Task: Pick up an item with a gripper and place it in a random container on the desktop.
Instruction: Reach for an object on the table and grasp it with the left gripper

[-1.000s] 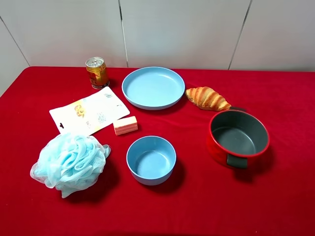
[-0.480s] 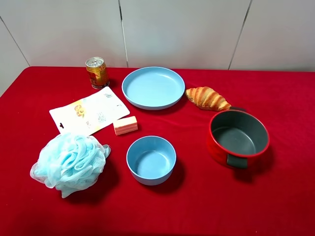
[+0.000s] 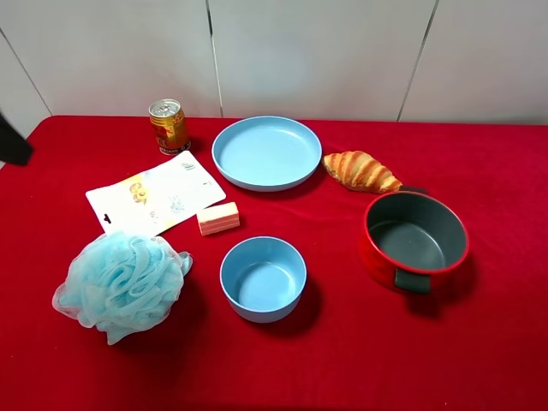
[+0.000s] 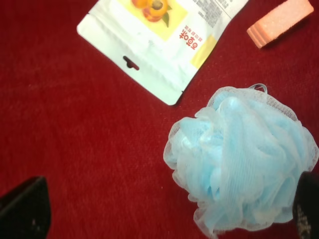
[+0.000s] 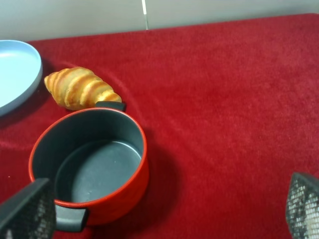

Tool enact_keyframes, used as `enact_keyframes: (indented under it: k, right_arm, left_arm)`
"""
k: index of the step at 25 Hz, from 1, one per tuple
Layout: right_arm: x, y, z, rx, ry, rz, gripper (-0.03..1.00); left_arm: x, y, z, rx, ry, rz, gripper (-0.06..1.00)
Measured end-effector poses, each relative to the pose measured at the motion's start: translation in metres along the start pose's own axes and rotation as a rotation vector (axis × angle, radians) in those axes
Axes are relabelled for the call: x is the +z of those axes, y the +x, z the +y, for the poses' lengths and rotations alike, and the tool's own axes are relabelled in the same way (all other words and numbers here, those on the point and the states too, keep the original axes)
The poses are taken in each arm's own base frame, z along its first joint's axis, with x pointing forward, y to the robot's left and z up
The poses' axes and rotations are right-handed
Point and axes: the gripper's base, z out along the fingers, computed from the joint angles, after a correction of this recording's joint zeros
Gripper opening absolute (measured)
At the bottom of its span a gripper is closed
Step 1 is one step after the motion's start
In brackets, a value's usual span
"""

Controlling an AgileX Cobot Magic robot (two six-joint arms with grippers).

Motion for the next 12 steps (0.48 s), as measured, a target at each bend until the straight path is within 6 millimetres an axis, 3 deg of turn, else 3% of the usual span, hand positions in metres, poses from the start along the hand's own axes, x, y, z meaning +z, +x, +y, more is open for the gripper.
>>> enact_keyframes:
  k: [12]
  right_arm:
    - [0.000, 0.000, 0.000, 0.000, 0.000, 0.000, 0.69]
  left_arm:
    - [0.052, -0.061, -0.021, 0.172, 0.091, 0.134, 0.95]
